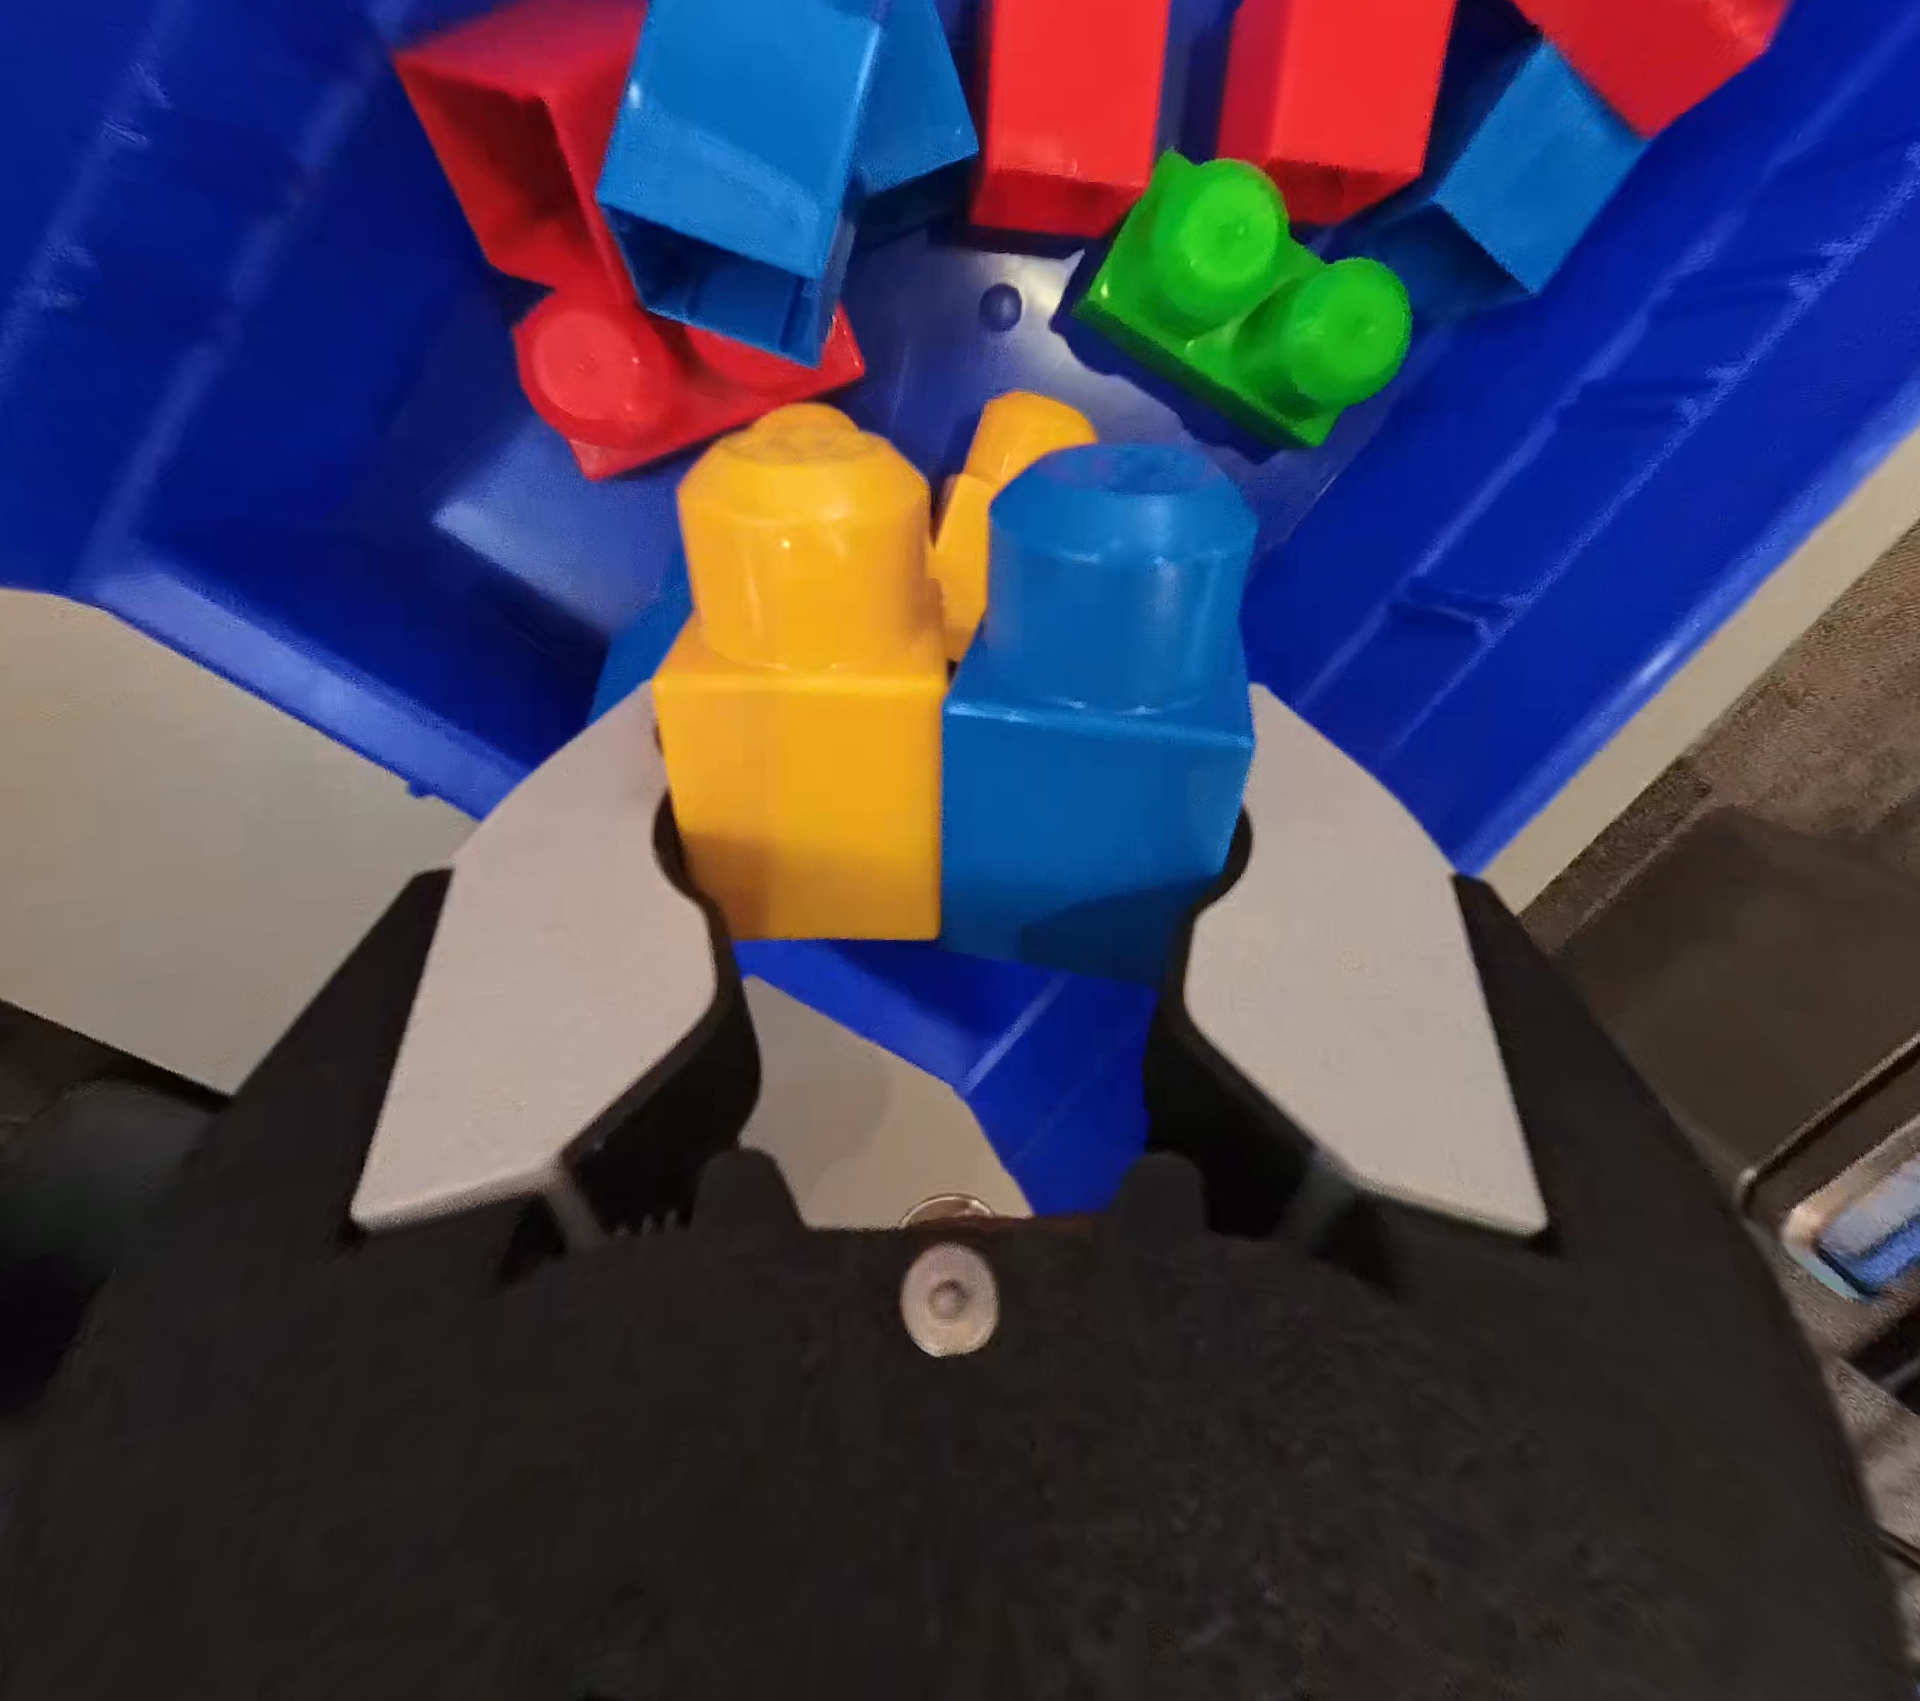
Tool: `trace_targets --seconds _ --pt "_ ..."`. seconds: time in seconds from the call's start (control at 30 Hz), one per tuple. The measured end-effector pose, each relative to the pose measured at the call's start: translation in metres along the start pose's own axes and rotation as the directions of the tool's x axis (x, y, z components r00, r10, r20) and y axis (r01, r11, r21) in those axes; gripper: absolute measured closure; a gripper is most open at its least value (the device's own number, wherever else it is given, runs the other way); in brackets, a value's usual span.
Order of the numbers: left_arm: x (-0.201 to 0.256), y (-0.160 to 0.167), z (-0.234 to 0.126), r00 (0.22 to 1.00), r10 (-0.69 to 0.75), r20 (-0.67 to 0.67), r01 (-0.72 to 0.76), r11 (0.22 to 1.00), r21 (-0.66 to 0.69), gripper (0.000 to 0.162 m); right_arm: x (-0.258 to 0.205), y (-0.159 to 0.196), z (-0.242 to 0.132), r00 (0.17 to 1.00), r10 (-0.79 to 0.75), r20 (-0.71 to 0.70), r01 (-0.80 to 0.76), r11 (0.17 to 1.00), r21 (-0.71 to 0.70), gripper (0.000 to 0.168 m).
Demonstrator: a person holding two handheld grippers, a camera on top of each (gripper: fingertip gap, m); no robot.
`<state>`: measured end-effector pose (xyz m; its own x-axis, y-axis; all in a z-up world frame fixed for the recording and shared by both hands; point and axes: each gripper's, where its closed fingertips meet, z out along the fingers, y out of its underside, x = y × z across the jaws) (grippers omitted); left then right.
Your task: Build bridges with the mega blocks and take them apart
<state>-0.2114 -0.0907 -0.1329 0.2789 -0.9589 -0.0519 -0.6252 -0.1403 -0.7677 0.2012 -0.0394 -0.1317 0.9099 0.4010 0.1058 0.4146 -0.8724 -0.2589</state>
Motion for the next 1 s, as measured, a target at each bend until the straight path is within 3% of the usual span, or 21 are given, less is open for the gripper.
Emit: trace_targets --seconds 0.2,0.37,0.47,0.57,0.67,0.77,0.9,1.0 --pt "0.005 0.005 0.004 0.999 0.044 0.009 -0.044 0.999 -0.029 0.127 0.008 -0.001 0.028 0.998 0.009 0.059 -0.002 0.993 -0.122 0.074" --pt "0.006 0.011 0.004 0.999 0.052 0.009 -0.052 0.997 -0.052 0.127 0.008 -0.006 0.031 0.997 0.005 0.074 0.002 0.995 -0.095 0.071" --pt "0.003 0.011 0.003 0.999 0.033 0.011 -0.032 0.998 -0.049 0.128 0.013 -0.015 0.006 1.0 0.009 0.014 -0.009 1.0 -0.002 0.068" --pt "-0.003 0.012 0.001 1.0 0.005 0.019 -0.004 0.999 -0.042 0.128 0.01 -0.037 -0.047 0.994 0.019 -0.111 0.005 0.977 0.211 0.069" --pt "-0.009 0.011 0.0 1.0 -0.015 0.027 0.016 0.999 -0.036 0.128 -0.054 -0.076 -0.099 0.996 -0.029 -0.081 0.068 0.84 0.539 0.079" --pt "-0.015 0.011 0.0 0.999 -0.038 0.024 0.039 0.999 -0.037 0.128 -0.163 -0.093 -0.103 0.977 -0.187 0.101 0.057 0.686 0.725 0.085" --pt "-0.019 0.013 0.002 0.998 -0.063 0.017 0.064 0.997 -0.045 0.128 -0.281 -0.092 -0.058 0.887 -0.301 0.35 -0.102 0.61 0.786 0.086" --pt "-0.019 0.015 0.004 0.998 -0.068 0.006 0.069 0.996 -0.058 0.128 -0.32 -0.085 -0.035 0.833 -0.287 0.473 -0.237 0.587 0.774 0.096"
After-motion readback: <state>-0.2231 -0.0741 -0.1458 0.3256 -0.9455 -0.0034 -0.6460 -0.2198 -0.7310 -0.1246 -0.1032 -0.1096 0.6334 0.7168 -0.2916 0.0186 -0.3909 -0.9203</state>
